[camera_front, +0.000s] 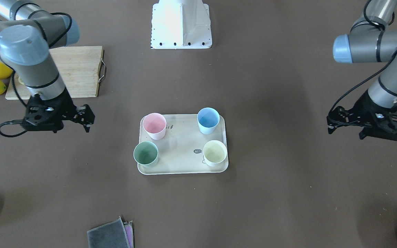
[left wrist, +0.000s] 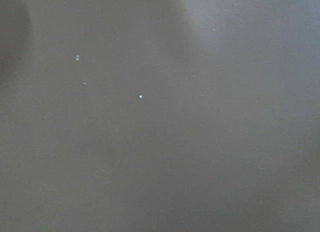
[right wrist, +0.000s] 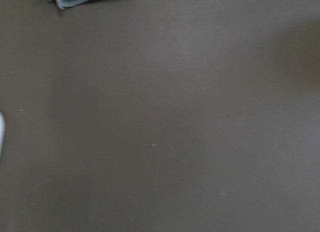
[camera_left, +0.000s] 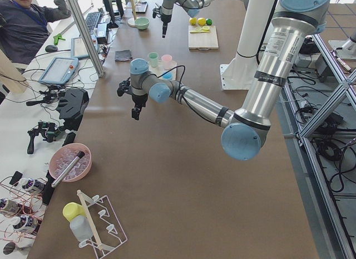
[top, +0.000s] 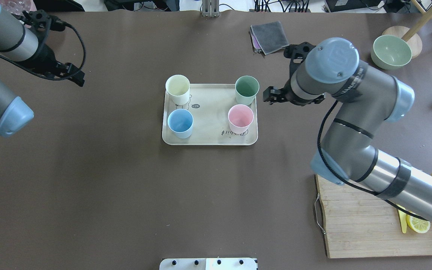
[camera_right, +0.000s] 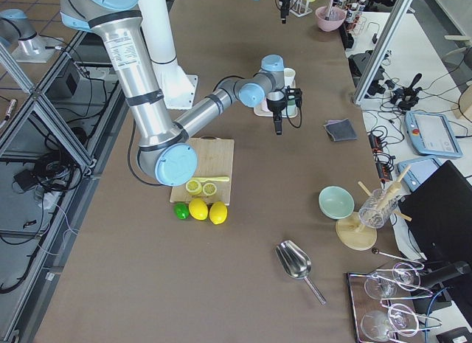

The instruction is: Place all cups on tray

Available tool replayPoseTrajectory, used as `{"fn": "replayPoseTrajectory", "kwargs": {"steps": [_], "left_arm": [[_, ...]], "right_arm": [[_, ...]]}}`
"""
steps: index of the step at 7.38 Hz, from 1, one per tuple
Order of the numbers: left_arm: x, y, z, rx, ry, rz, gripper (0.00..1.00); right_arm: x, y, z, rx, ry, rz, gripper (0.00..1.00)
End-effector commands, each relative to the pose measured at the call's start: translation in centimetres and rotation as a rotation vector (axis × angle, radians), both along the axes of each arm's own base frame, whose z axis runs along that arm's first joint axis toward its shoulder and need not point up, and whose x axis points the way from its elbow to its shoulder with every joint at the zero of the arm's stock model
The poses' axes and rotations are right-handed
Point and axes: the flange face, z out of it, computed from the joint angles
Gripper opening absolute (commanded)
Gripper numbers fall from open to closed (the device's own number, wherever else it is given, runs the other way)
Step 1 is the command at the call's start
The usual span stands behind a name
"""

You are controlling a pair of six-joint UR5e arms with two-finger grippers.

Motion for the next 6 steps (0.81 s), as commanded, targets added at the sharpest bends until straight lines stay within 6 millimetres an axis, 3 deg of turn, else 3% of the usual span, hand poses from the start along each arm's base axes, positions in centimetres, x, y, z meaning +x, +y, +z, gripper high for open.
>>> {"fn": "replayPoseTrajectory", "kwargs": {"steps": [1, 2, 3, 4, 5, 6], "left_arm": [[-6.6, 3.4, 9.2, -0.117, -0.065, -0.073, 0.98], [-12.7, 3.4, 10.4, -0.130, -0.042, -0.166, 0.98], [-13.7, 3.5, 11.7, -0.166, 0.003, -0.144, 0.98], [-17.6, 3.4, 14.4, -0.134, 0.005, -0.102, 0.98], [-21.5, 3.2, 17.8, -0.116, -0.016, -0.066, 0.98], [-25.3, 3.5, 19.7, -0.100, -0.030, -0.066, 0.98]], "right_arm": [[8.9, 2.0, 12.8, -0.150, 0.125, 0.023, 1.00], [14.7, 2.3, 17.0, -0.232, 0.145, 0.105, 1.00], [20.3, 2.2, 18.3, -0.241, 0.109, 0.114, 1.00], [28.2, 2.8, 21.2, -0.179, 0.073, 0.019, 1.00], [34.5, 3.3, 25.5, -0.162, -0.015, -0.045, 1.00], [38.8, 4.2, 26.9, -0.152, -0.036, -0.042, 1.00]]}}
